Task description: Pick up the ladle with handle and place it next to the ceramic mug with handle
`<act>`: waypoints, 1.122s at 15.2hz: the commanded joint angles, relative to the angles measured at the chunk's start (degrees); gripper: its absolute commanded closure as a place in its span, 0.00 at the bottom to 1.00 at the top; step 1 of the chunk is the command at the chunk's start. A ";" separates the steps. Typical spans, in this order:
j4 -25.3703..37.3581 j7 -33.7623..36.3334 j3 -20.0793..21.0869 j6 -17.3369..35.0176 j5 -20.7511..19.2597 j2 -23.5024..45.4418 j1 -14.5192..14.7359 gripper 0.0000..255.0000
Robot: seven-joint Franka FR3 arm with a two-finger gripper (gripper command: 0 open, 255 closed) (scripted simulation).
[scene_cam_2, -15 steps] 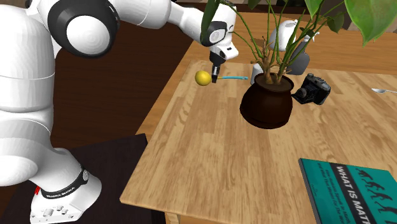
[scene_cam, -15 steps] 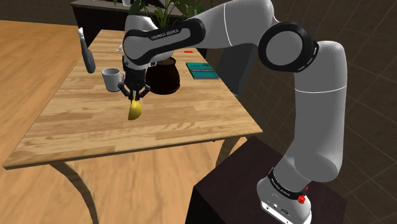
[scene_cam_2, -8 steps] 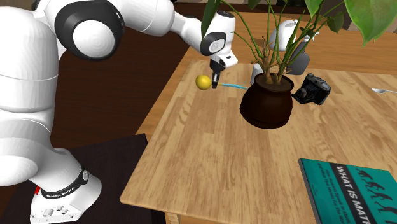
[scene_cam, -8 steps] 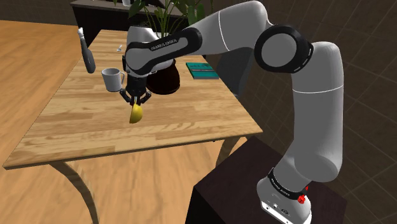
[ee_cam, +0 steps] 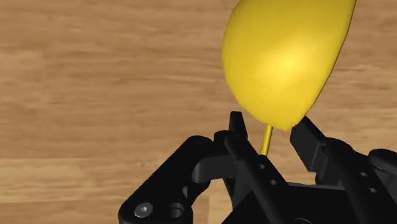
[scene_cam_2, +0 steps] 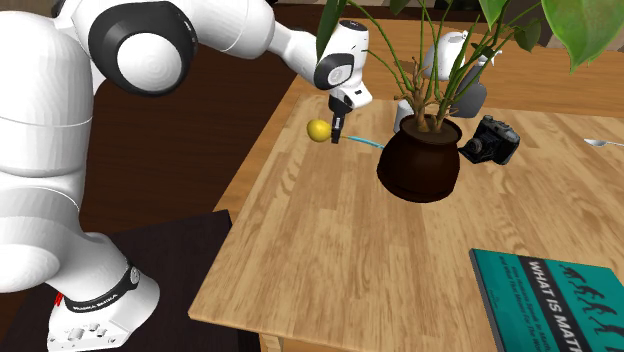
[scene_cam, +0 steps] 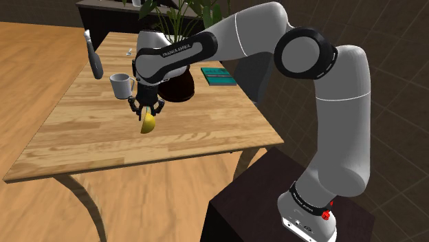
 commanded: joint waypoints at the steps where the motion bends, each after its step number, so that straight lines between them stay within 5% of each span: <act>1: 0.00 0.00 0.00 0.00 0.00 0.01 0.00 0.00; 5: -0.01 0.00 0.00 0.00 0.00 0.01 0.00 0.00; 9: 2.37 -0.34 0.22 -5.68 0.62 -3.27 -0.87 0.00; 17: 2.37 -0.34 0.22 -5.68 0.62 -3.27 -0.87 0.00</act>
